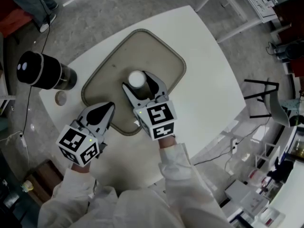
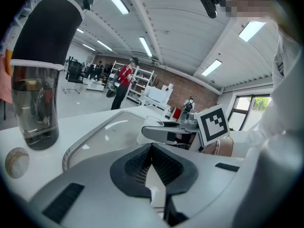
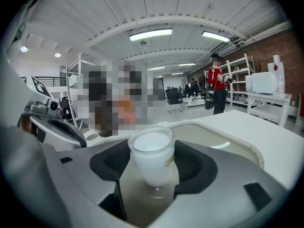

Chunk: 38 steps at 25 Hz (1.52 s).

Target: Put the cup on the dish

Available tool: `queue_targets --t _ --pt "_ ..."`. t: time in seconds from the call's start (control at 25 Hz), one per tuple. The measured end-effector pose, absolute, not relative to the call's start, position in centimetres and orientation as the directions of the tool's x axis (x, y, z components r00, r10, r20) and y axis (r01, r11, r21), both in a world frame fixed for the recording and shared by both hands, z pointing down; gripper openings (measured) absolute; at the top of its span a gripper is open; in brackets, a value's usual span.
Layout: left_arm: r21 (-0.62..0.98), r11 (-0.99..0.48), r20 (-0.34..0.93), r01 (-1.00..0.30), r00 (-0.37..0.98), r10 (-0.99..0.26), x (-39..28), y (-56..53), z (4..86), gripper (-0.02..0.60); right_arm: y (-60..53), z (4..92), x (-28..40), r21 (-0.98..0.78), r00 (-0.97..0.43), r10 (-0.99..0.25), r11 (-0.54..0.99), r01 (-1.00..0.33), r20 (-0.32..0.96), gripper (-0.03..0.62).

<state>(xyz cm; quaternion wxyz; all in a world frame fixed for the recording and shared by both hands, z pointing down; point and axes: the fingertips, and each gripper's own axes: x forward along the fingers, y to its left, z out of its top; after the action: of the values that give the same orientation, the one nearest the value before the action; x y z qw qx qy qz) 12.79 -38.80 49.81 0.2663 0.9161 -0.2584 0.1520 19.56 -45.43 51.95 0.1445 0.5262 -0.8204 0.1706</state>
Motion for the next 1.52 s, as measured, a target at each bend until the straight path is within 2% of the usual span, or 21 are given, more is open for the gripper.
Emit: queue_targets --t 0.48,1.12,1.52 --pt "0.382 -0.748 0.389 -0.542 0.829 -0.402 11.1 -37.4 47.7 0.008 -43.6 48.0 19.2 -0.055 -0.357 -0.861 0.362 -0.930 0.363 0.279" --pt "0.317 -0.852 0.323 -0.417 0.892 -0.316 7.1 -26.8 41.7 0.008 -29.1 36.6 12.0 -0.001 -0.318 -0.930 0.323 -0.946 0.183 0.279" --pt "0.264 -0.902 0.324 -0.340 0.913 -0.249 2.0 -19.7 39.7 0.008 -19.6 35.9 6.3 -0.041 -0.339 -0.919 0.338 -0.940 0.201 0.278"
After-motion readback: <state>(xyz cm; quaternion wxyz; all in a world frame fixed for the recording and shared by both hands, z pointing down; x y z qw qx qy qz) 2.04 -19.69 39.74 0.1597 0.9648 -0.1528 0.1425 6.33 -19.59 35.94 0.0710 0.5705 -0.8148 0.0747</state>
